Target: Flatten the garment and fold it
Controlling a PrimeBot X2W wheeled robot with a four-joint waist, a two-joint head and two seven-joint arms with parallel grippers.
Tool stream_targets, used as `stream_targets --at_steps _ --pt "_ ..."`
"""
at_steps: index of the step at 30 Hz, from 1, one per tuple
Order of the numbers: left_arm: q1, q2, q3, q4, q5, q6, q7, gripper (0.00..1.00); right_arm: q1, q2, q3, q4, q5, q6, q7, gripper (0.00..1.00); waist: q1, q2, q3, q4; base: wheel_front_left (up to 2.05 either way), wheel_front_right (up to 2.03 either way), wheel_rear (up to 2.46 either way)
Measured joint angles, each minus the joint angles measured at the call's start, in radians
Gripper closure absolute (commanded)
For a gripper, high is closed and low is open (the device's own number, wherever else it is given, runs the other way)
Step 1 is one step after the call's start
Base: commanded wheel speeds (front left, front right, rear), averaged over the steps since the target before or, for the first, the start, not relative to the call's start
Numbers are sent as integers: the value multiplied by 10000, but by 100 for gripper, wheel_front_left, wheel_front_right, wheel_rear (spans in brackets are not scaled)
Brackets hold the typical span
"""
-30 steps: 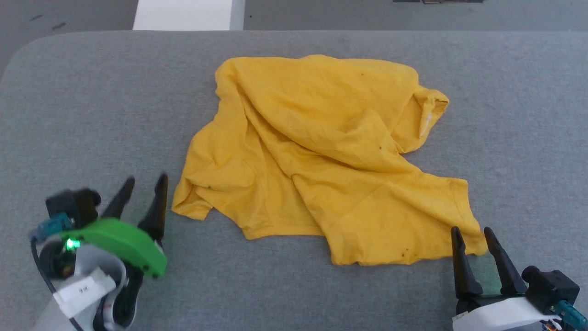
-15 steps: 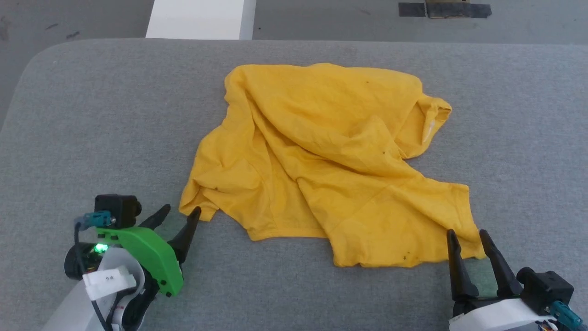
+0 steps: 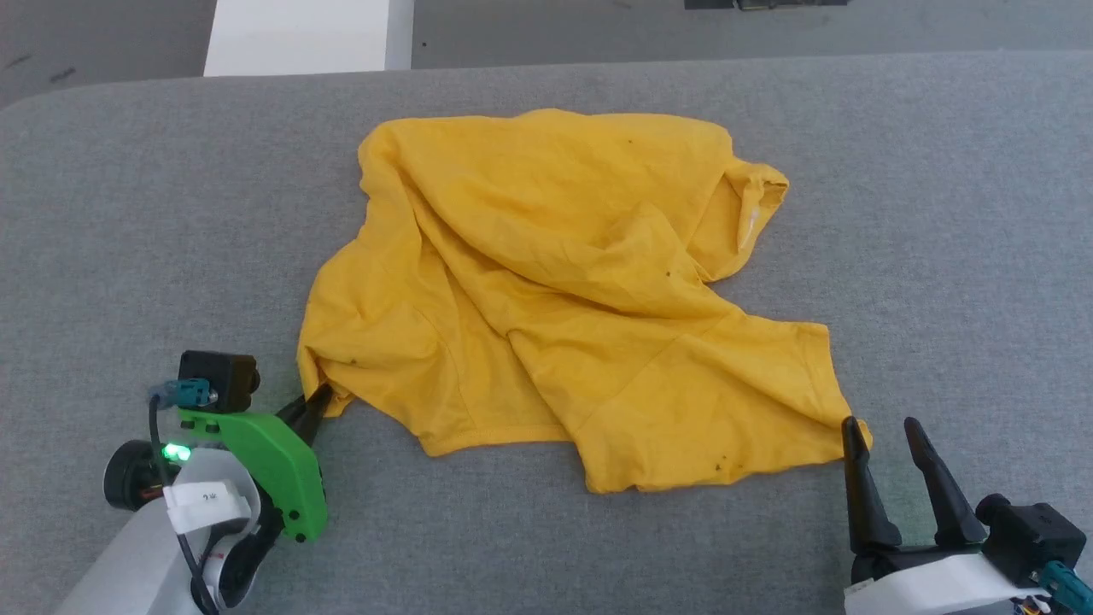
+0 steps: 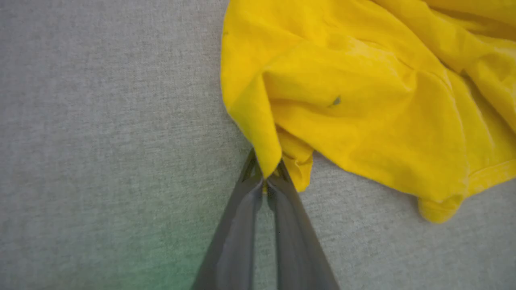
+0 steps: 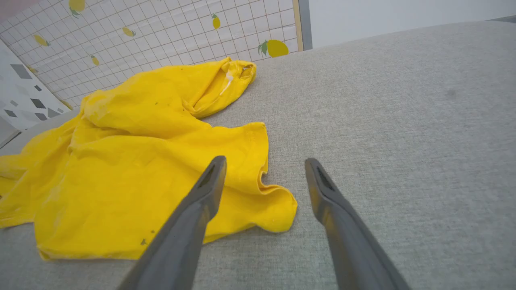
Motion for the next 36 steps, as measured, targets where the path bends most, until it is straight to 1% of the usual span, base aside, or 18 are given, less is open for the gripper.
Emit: stream_targets --at_steps 4,7,11,15,17,19,23,25,27,29,32,33,35,36 --pt "89 0 2 -230 36 0 -412 100 64 2 -65 -146 0 0 -2 0 0 0 141 -34 0 0 0" --pt "316 19 127 -732 94 40 -721 100 86 2 -178 -222 0 0 -2 0 0 0 184 16 0 0 0" --pt "755 257 374 -1883 128 337 -1024 100 80 2 -238 -261 -2 0 -2 0 0 0 187 175 0 0 0" --pt "1349 857 656 -3099 362 763 -1099 100 79 0 -259 -219 8 0 -2 0 0 0 122 368 0 0 0" --pt "1739 1277 654 -3622 671 949 -917 100 79 4 -249 -159 12 0 -2 0 0 0 65 457 0 0 0" --pt "2270 1868 558 -4063 1045 1126 -631 100 79 2 -268 -98 35 0 -2 0 0 0 -3 561 0 0 0" --pt "3231 2767 288 -4335 1684 1375 -67 100 80 2 -313 75 92 0 -2 0 0 0 -121 780 0 0 0" --pt "3564 2959 35 -4192 1979 1440 132 100 79 2 -305 138 92 0 -2 0 0 0 -171 884 0 0 0" --pt "3805 2936 -213 -3850 1985 1427 251 100 77 2 -280 192 92 0 -2 0 0 0 -224 974 0 0 0" --pt "3994 2847 -570 -3475 1969 1325 399 100 66 6 -257 236 90 0 -2 0 0 0 -282 1045 0 0 0" --pt "4037 2554 -780 -3204 1954 1323 395 100 62 6 -295 291 86 0 -2 0 0 0 -350 1143 0 0 0" --pt "4033 2353 -686 -3202 1816 1377 314 0 62 4 -316 320 84 0 -2 0 0 0 -375 1179 0 0 0" --pt "4020 2025 -556 -3233 1638 1423 21 0 62 4 -330 376 77 0 -2 0 0 0 -436 1236 0 0 0" --pt "4023 1825 -389 -3317 1302 1375 -180 0 64 6 -343 399 67 0 -2 0 0 0 -476 1268 0 0 0"
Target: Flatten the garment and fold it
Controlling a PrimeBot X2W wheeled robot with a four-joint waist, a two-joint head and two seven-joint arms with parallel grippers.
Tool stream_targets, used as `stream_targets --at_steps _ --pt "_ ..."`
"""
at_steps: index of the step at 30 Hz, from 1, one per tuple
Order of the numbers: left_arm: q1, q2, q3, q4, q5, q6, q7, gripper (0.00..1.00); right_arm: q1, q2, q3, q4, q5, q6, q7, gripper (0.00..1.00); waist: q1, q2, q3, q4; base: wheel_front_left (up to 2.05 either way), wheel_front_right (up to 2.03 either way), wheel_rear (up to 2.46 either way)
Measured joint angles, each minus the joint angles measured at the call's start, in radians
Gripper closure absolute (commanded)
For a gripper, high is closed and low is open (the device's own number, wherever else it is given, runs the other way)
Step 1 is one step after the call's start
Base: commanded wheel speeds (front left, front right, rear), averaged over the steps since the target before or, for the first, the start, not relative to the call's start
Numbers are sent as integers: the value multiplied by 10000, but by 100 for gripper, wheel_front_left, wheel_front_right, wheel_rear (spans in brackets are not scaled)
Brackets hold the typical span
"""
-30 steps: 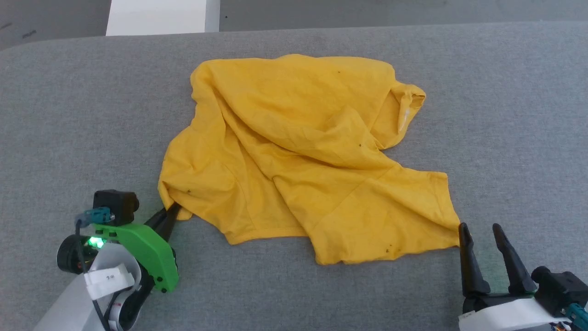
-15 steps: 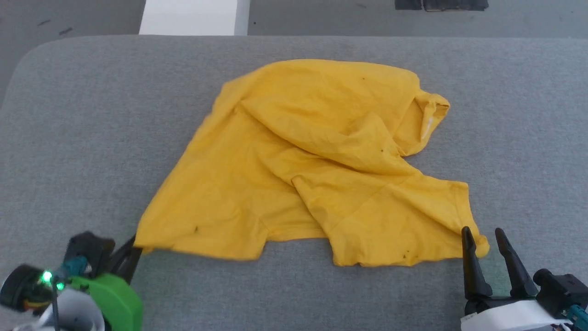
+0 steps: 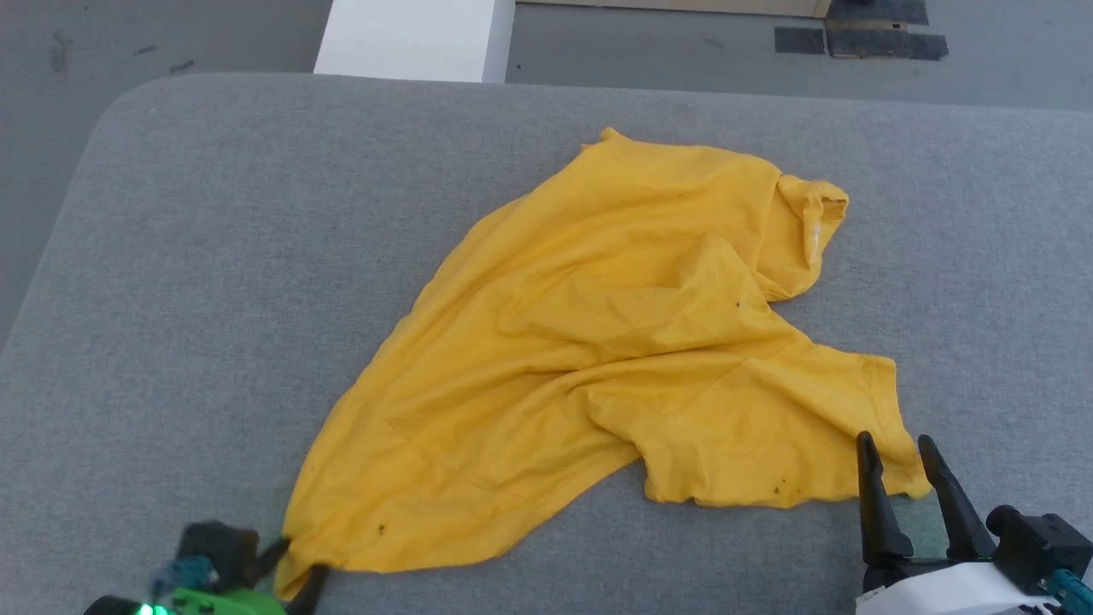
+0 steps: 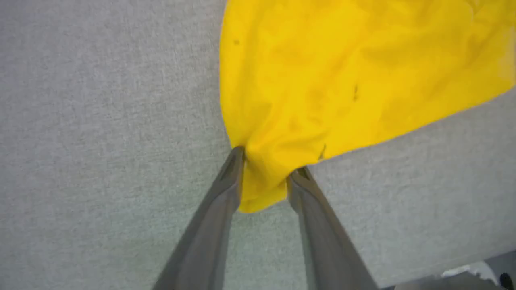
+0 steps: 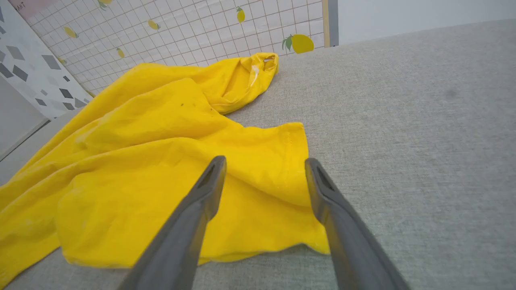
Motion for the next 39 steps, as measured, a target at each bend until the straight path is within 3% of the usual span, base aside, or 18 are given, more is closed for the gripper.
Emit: stream_targets --at_steps 4,8,15,17,21,26,32,39 --pt "0 -819 1034 -740 -2004 -499 -943 0 0 -2 10 29 -6 0 0 0 0 0 -162 98 0 0 0" --pt "-31 -915 1946 -1488 -2408 -612 -2017 0 0 -2 48 -2 -75 0 0 0 0 0 -298 143 0 0 0" --pt "-63 -1515 2376 -1160 -696 378 -4040 0 -52 -2 309 -568 -364 0 339 0 0 0 -353 61 0 0 0" --pt "-98 -1994 2529 -876 -217 708 -4343 0 -108 2 314 -825 -447 0 499 0 0 0 -381 41 0 0 0" --pt "-104 -3057 2915 -619 746 838 -4426 0 -101 0 267 -1212 -462 0 742 0 0 0 -467 42 0 0 0" --pt "-46 -4184 3584 -529 1685 299 -4429 0 76 -2 514 -1446 -458 0 1012 0 0 0 -605 68 0 0 0" --pt "75 -4857 4334 -313 2326 -476 -4452 0 62 -2 1329 -1712 -506 0 1776 0 1 0 -738 64 0 0 0" --pt "98 -5461 4838 -119 2847 -1250 -4458 0 -1052 12 2266 -1831 -704 0 4744 0 1 0 -657 133 0 0 0"
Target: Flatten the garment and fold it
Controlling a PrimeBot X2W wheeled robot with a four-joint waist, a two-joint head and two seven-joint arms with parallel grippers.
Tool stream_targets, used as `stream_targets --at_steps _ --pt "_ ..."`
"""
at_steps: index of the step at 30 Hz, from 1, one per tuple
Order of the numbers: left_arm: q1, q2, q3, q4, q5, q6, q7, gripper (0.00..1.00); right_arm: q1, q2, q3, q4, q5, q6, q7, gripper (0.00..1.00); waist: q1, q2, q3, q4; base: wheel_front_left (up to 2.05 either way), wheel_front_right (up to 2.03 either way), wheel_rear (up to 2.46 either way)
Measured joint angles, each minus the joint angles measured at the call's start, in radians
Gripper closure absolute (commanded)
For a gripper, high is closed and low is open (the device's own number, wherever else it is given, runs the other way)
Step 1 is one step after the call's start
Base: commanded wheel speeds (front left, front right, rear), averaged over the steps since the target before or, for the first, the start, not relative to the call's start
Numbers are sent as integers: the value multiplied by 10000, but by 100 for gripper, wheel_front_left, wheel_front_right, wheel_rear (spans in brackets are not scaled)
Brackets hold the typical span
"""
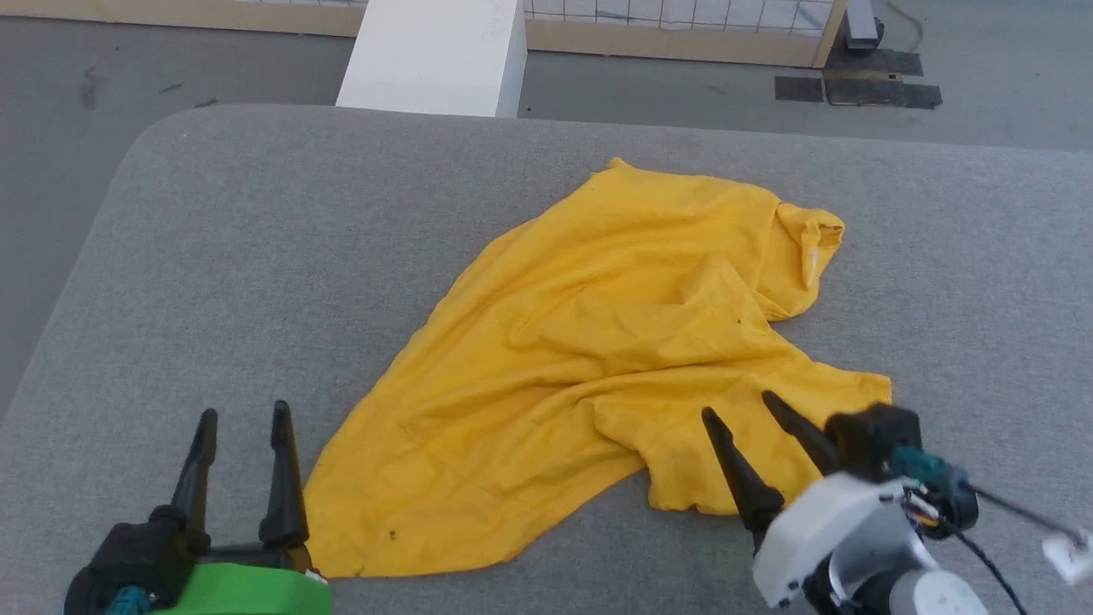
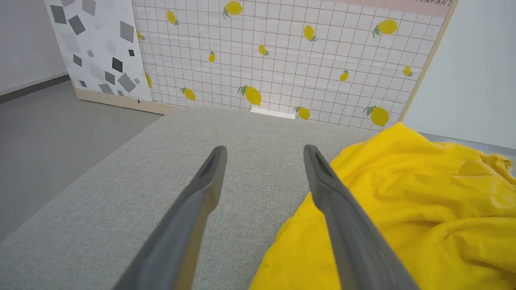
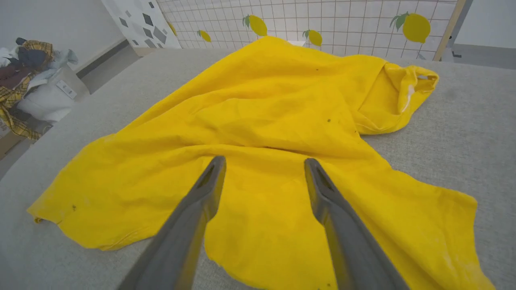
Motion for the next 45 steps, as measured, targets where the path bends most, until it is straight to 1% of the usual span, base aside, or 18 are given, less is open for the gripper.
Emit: stream_targets --at_steps 4,6,11,14,17,18,19,20,23,26,28,31,35,38,42,45 --pt "-5 -318 13 228 242 -357 0 0 -643 -12 33 38 -430 0 1747 0 0 0 42 147 0 0 0" --pt "-9 -453 25 364 290 -531 0 0 -913 -6 134 188 -669 0 2888 0 0 0 69 254 0 0 0" --pt "-33 -660 134 663 370 -788 0 0 -1170 -50 391 759 -1072 0 5490 0 0 0 111 548 0 0 0" --pt "-59 -732 176 825 382 -907 -2 0 -1369 -125 516 1091 -1139 0 6268 0 0 0 138 736 0 0 0" --pt "-128 -780 186 932 401 -989 -2 0 -1638 -324 740 1432 -1260 2 6531 0 0 0 175 915 0 0 0" --pt "-159 -798 196 965 401 -1005 -2 0 -1719 -305 683 1555 -1227 2 6535 19 0 0 194 971 0 0 0" --pt "-189 -817 205 1005 403 -1024 -2 0 -1790 -276 637 1670 -1221 2 6527 72 0 0 215 1018 0 0 0" --pt "-212 -823 207 1051 407 -1055 -2 0 -1867 -268 646 1764 -1231 0 6527 100 0 0 233 1050 0 0 0" --pt "-284 -863 217 1156 441 -1108 -2 0 -2127 -272 495 1983 -1233 0 6422 100 0 0 278 1099 0 0 0" --pt "-313 -884 313 1166 472 -1166 -2 0 -2191 -222 190 2011 -1164 42 6243 100 0 0 279 1002 0 0 0" --pt "-314 -890 347 1166 472 -1177 -2 0 -2187 -140 -52 1877 -1011 52 6176 100 0 0 276 900 0 0 0" --pt "-317 -890 376 1166 472 -1214 -4 0 -2034 -173 -529 1365 -813 52 6289 100 0 0 306 718 0 0 0" --pt "-321 -878 391 1181 464 -1254 -8 0 -1011 -456 -1237 470 -800 52 6755 100 0 0 412 463 0 0 0" --pt "-335 -834 403 1206 433 -1260 -10 0 -113 -625 -1793 -249 -876 56 6892 100 0 0 529 295 0 0 0" --pt "-365 -690 393 1300 332 -1262 -10 0 751 -497 -2433 -865 -1060 58 6684 100 0 0 697 97 0 0 0" --pt "-381 -583 359 1375 263 -1264 -10 0 968 -247 -2665 -928 -1078 59 6372 100 0 0 807 -39 0 0 0"
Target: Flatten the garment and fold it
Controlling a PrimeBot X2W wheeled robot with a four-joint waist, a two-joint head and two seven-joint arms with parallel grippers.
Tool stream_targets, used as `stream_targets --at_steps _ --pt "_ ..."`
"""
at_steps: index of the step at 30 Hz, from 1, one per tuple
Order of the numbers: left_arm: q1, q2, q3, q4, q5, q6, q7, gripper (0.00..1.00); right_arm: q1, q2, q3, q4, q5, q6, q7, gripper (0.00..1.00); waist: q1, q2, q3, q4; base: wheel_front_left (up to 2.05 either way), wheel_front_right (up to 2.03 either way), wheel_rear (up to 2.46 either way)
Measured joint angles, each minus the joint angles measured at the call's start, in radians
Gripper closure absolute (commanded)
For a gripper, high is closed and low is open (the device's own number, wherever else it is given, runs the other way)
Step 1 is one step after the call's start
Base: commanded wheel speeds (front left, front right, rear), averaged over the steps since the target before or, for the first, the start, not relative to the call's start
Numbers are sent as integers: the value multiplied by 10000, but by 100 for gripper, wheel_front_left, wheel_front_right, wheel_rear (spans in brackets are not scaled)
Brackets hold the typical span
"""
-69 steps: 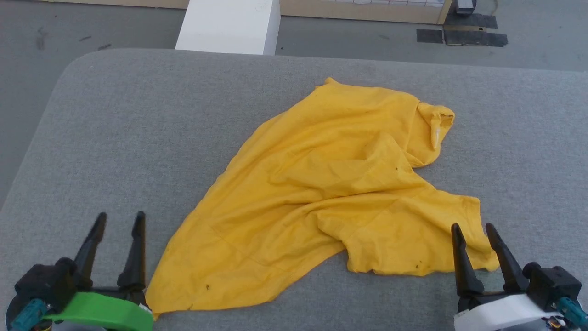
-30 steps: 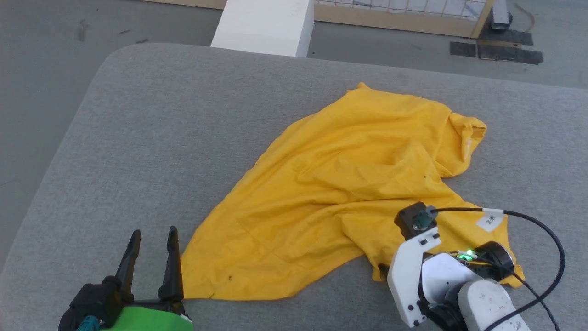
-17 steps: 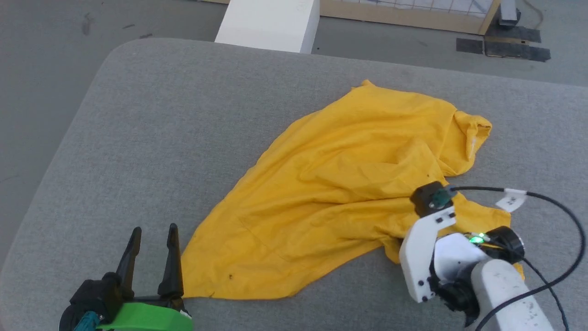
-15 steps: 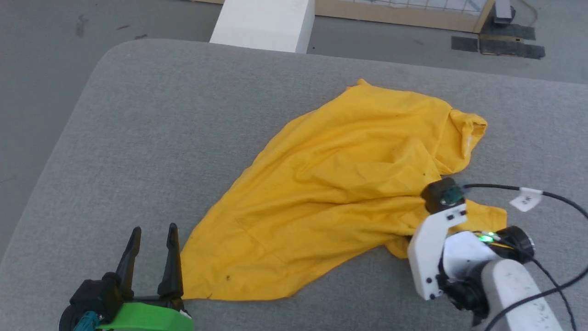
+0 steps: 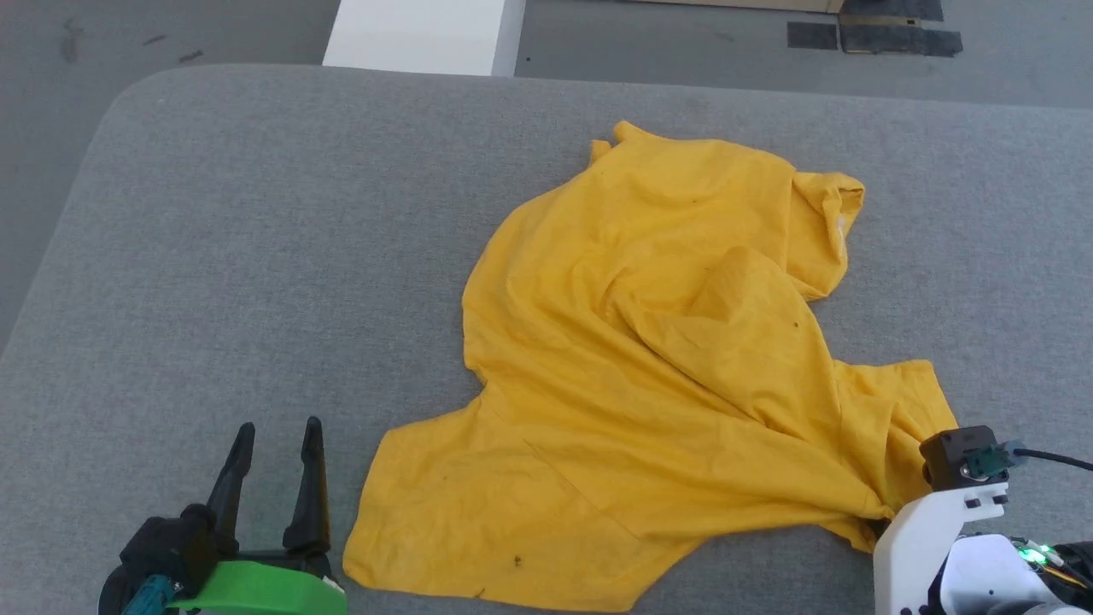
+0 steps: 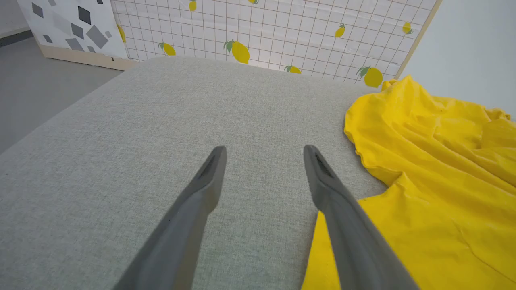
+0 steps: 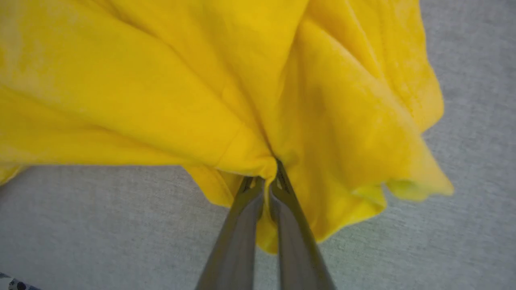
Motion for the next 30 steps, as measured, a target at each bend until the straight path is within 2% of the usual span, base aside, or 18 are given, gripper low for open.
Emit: stream_targets --at_steps 2,3,4,5,6,10,13,17,22,26,30 --pt "-36 105 -50 69 -2 0 0 0 1 65 35 58 -148 2 -236 100 0 0 52 -81 0 0 0" --pt "-53 165 -69 92 -10 -2 0 0 1 111 36 115 -224 4 -431 95 0 0 73 -121 0 0 0" --pt "-72 213 -81 119 -40 -2 0 0 -1 174 15 186 -265 19 -671 74 0 0 89 -158 0 0 0" --pt "-88 249 -84 134 -73 -2 0 0 -4 226 10 249 -297 33 -892 58 0 0 95 -190 0 0 0" --pt "-97 272 -86 140 -86 -2 0 0 -11 255 19 301 -297 33 -1068 0 0 0 94 -212 0 0 0" --pt "-135 353 -77 77 -98 -4 0 0 -112 265 130 355 4 31 -1789 0 0 0 17 -253 0 0 0" --pt "-133 347 -27 -23 -192 -6 0 0 -128 245 48 -10 1045 -6 -2021 0 0 0 -84 -258 0 0 0" --pt "-109 328 52 -224 -265 -6 0 0 -19 244 27 -1095 2920 -8 -1983 0 0 0 -220 -289 0 0 0" --pt "-21 301 144 -454 -268 -6 0 0 373 242 -75 -2420 3455 -10 -2205 0 0 0 -354 -350 0 0 0" --pt "6 276 161 -755 -215 -6 0 0 390 244 -299 -2727 3206 -10 -3879 0 0 0 -419 -400 0 0 0" --pt "104 263 2 -1030 -105 -6 0 0 443 222 -709 -1745 3413 -12 -6750 0 0 1 -508 -431 0 0 0"
